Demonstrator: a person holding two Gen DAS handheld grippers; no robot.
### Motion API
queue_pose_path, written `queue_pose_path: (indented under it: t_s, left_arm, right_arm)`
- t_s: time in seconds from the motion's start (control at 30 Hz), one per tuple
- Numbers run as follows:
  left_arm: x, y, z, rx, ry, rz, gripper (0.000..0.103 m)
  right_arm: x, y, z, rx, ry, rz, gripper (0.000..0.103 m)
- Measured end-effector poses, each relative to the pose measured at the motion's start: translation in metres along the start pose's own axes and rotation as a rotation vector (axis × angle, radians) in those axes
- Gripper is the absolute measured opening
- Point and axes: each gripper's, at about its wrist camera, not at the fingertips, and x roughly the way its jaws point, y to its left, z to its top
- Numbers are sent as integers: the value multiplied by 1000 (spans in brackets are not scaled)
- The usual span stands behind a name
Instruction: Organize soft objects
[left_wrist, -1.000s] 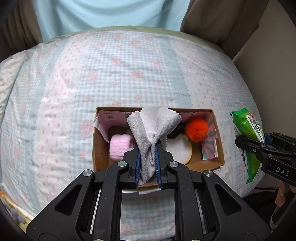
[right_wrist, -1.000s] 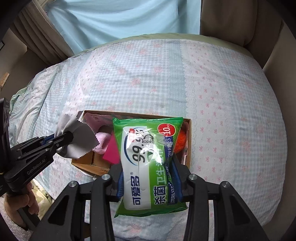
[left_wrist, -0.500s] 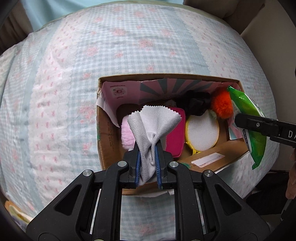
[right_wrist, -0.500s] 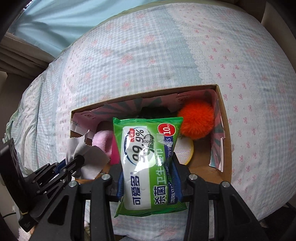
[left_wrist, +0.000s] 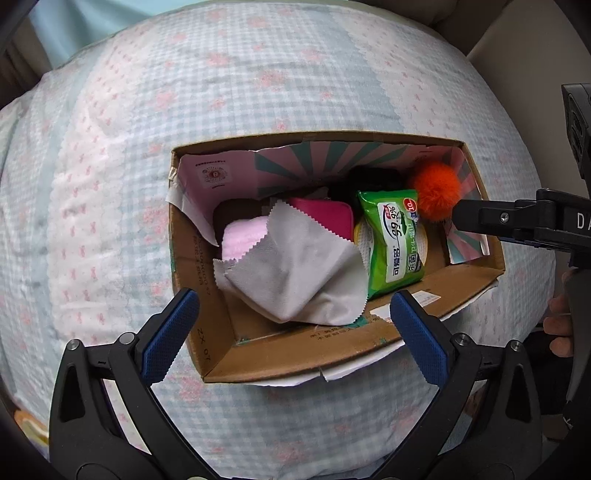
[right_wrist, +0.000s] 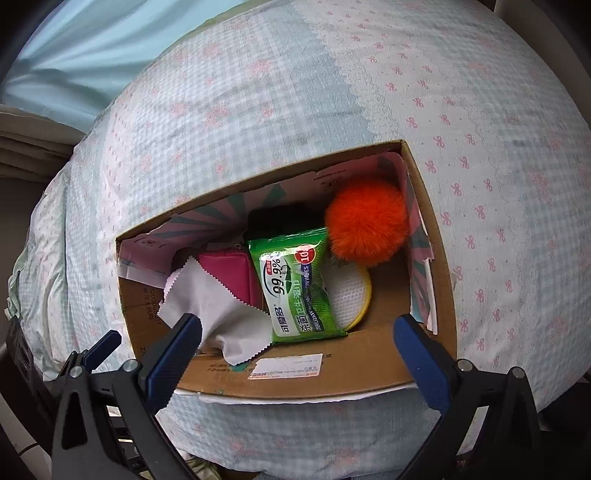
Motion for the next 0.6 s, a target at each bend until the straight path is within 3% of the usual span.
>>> queue_pose_path:
  t_s: [0.37,0.6]
  left_arm:
    - [-30,-18,3,-23,-42,52,103]
    - [-86,-50,-4,-75,-114,136,103]
  right_arm:
    - [-33,-12,-2,-36,-37,37,103]
    - [-100,-21,-4,-185,-111,16,103]
